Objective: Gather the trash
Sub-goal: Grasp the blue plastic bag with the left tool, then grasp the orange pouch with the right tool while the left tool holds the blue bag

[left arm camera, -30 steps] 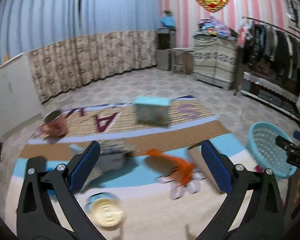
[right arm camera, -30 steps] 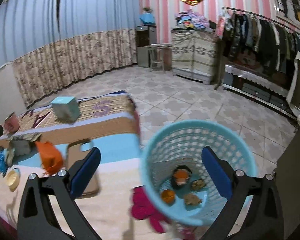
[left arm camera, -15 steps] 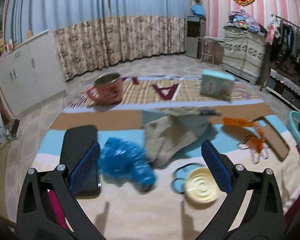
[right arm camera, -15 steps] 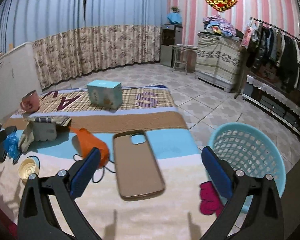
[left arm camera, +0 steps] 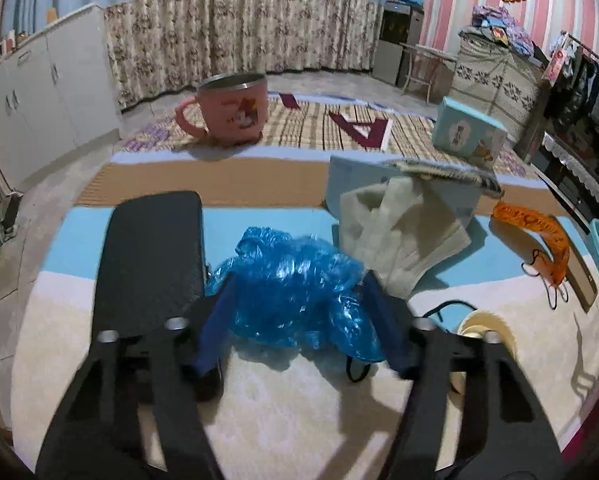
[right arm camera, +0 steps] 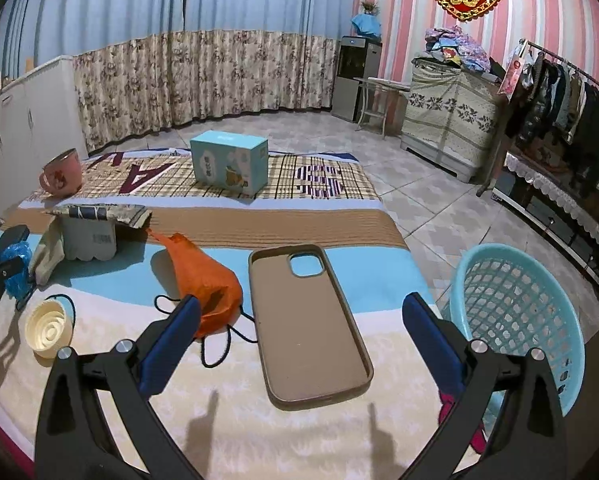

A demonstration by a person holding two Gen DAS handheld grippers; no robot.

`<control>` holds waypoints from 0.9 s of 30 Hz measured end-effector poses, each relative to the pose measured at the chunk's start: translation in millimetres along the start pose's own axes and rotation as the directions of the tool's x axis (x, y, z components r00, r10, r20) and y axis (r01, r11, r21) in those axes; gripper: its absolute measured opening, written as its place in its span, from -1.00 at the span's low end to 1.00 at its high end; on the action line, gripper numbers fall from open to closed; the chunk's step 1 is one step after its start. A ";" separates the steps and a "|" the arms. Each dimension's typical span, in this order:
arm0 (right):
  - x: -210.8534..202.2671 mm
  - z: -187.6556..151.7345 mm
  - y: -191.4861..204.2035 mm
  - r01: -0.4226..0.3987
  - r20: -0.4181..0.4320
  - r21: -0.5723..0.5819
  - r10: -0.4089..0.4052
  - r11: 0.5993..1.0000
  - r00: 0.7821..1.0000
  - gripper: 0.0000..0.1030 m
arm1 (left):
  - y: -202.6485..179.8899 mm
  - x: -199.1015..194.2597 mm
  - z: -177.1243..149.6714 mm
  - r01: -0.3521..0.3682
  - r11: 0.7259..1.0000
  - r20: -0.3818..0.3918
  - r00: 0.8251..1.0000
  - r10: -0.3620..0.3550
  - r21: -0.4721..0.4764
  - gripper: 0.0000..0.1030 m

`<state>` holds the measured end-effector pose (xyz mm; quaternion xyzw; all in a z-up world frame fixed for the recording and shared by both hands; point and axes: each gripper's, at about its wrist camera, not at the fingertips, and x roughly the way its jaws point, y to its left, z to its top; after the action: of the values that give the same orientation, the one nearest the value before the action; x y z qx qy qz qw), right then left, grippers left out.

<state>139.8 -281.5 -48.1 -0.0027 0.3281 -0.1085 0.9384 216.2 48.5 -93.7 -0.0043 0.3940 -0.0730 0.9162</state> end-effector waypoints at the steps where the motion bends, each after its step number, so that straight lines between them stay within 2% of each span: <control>1: 1.4 0.0 1.1 -0.002 -0.004 0.000 0.002 1.000 1.000 0.91 | 0.7 2.7 -0.6 0.010 1.000 -0.008 1.000 -0.010 -0.001 -0.11; 3: 3.2 0.0 3.4 -0.005 -0.008 -0.006 0.005 1.000 1.000 0.91 | 1.7 2.3 -0.7 0.017 1.000 -0.001 1.000 -0.017 -0.001 -0.32; 5: 5.4 0.2 6.4 -0.009 -0.012 -0.014 0.009 1.000 1.000 0.91 | 3.6 -3.9 0.9 0.030 1.000 0.016 0.999 -0.030 0.000 -0.40; 11: 14.4 2.2 25.5 -0.037 -0.030 -0.051 0.036 0.998 0.999 0.91 | 11.8 -28.3 13.7 0.019 1.000 0.071 0.997 -0.018 -0.015 -0.41; 18: 37.9 6.2 52.4 -0.038 -0.084 -0.113 0.029 0.993 0.996 0.89 | 15.5 -37.3 24.0 0.003 1.000 0.092 0.996 0.000 -0.029 -0.41; 19: 40.8 7.3 55.7 -0.037 -0.089 -0.124 0.026 0.992 0.996 0.83 | 14.4 -38.5 25.0 -0.001 1.000 0.094 0.996 0.003 -0.027 -0.41; 22: 51.4 10.7 63.4 -0.047 -0.125 -0.149 0.028 0.988 0.992 0.43 | 12.3 -42.1 27.7 -0.006 1.000 0.102 0.995 0.009 -0.028 -0.41; 24: 56.7 13.1 66.2 -0.051 -0.144 -0.154 0.029 0.987 0.989 0.28 | 10.7 -45.2 30.1 -0.008 0.999 0.108 0.994 0.012 -0.033 -0.41; 26: 62.6 14.2 68.5 -0.056 -0.166 -0.161 0.029 0.985 0.986 -0.13 | 9.1 -48.5 31.2 -0.012 0.999 0.115 0.993 0.016 -0.035 -0.41; 27: 65.2 14.2 69.3 -0.062 -0.178 -0.160 0.033 0.985 0.983 -0.25 | 8.5 -50.3 32.0 -0.013 0.999 0.118 0.993 0.017 -0.036 -0.41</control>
<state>212.2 -228.2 -82.4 -0.0629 0.4170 -0.0584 0.9048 206.3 62.3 -35.9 -0.0215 0.3403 -0.0588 0.9382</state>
